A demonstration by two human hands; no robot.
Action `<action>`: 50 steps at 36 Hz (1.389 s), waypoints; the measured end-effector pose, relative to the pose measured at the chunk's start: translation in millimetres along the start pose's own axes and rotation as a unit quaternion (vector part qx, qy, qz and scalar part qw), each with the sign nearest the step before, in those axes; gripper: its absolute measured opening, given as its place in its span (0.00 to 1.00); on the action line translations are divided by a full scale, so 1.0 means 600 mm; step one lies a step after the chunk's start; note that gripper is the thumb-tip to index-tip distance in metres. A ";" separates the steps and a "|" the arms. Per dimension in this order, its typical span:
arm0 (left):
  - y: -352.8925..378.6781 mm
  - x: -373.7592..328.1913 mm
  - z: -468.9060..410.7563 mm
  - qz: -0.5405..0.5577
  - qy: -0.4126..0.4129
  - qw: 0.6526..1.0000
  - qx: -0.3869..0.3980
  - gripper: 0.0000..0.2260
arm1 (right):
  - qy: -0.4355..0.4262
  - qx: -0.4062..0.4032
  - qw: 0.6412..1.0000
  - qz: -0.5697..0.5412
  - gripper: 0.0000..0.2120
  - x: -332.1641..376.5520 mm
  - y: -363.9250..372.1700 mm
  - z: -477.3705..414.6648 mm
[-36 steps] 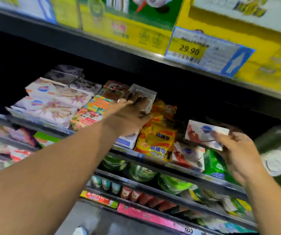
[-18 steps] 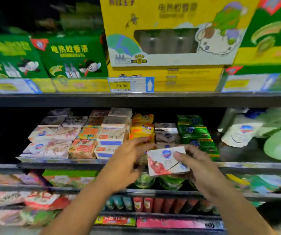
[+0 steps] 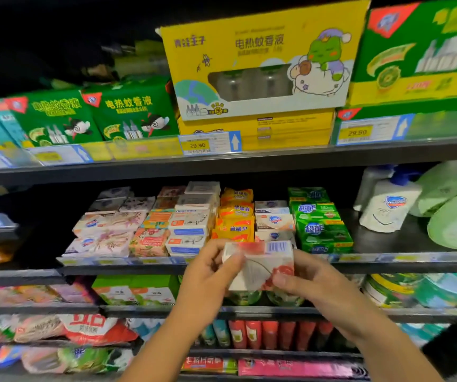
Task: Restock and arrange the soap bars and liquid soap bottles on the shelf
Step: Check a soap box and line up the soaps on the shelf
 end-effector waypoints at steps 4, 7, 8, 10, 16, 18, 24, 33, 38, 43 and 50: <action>0.018 0.017 0.012 -0.008 -0.102 0.994 0.041 0.17 | 0.004 -0.068 0.996 -0.065 0.17 -0.010 -0.009 0.006; 0.038 0.018 0.028 0.036 -0.121 0.987 0.096 0.29 | -0.009 -0.129 0.989 -0.073 0.20 -0.012 -0.025 0.012; 0.043 0.019 0.033 0.030 -0.116 0.986 0.118 0.33 | -0.008 -0.136 0.987 -0.086 0.17 -0.011 -0.028 0.014; 0.053 0.014 0.048 -0.050 -0.092 0.979 0.177 0.40 | -0.001 -0.138 0.983 -0.123 0.11 -0.013 -0.029 0.016; 0.033 -0.010 0.053 -0.187 -0.006 0.975 0.120 0.27 | 0.008 -0.028 0.982 -0.185 0.29 -0.016 -0.013 0.019; 0.017 -0.012 0.052 -0.159 0.003 0.984 0.083 0.25 | -0.005 0.010 0.985 -0.172 0.33 -0.014 -0.010 0.022; 0.004 -0.012 0.062 0.028 -0.047 0.998 0.031 0.18 | -0.061 0.051 0.995 -0.051 0.33 0.005 -0.006 0.027; 0.009 -0.012 0.084 0.105 -0.070 0.992 -0.013 0.29 | -0.042 -0.104 0.991 -0.077 0.20 -0.012 -0.018 0.036; 0.035 -0.015 0.095 0.053 -0.078 0.993 0.076 0.27 | -0.022 -0.151 0.981 -0.122 0.04 -0.020 -0.032 0.055; 0.048 -0.011 0.084 -0.017 -0.058 0.996 0.066 0.27 | -0.017 -0.022 0.979 -0.201 0.33 -0.022 -0.028 0.068; 0.056 0.002 0.084 0.005 -0.079 0.993 0.087 0.21 | -0.082 -0.060 0.994 -0.034 0.24 0.014 -0.048 0.090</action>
Point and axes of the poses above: each hand's wrist, its own z-axis away from the middle knuckle, its own y-axis out of the palm, x = y × z, the point moved 8 cm from there along -z, towards the middle knuckle, and after that the axes turned 7 degrees about z, right-handed, at the moved point
